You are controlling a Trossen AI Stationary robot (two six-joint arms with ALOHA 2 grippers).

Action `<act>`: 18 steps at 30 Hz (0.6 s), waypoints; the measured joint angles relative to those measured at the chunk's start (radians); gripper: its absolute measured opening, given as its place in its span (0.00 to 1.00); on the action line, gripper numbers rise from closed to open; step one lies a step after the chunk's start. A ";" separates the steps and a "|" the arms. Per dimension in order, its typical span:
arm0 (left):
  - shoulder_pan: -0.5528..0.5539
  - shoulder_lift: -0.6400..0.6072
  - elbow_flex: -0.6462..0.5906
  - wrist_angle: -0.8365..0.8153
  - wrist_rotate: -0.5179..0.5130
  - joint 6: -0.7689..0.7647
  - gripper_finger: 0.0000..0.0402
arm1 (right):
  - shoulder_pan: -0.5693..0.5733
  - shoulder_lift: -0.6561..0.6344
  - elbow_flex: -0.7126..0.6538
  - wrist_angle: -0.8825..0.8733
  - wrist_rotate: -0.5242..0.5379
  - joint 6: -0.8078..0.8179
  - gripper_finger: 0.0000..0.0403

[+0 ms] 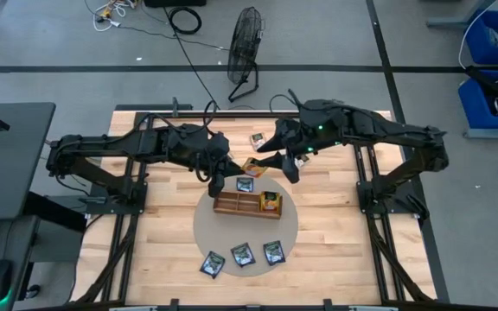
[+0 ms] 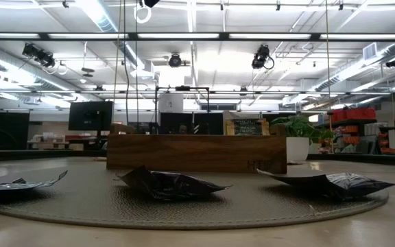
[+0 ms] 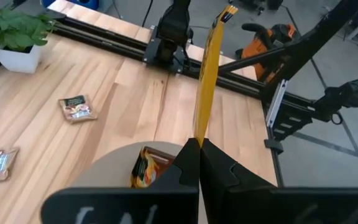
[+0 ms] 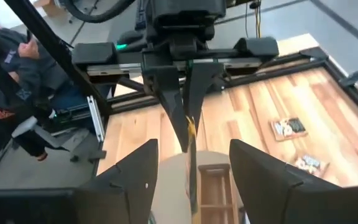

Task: Pick & Place Tea
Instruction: Put the yellow tea bag into the right section of the wooden organizer

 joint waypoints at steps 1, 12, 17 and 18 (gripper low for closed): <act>0.000 0.000 0.000 0.000 0.000 0.000 0.00 | 0.000 0.003 0.000 -0.012 0.000 0.006 0.51; 0.000 0.000 0.000 0.013 0.000 0.000 0.00 | 0.000 0.032 -0.001 -0.038 -0.008 0.008 0.42; 0.000 0.000 0.000 0.009 0.000 0.000 0.00 | 0.000 0.032 -0.001 -0.039 -0.010 0.008 0.33; 0.000 0.000 0.000 0.009 0.000 0.000 0.00 | 0.000 0.032 -0.001 -0.038 -0.016 0.007 0.31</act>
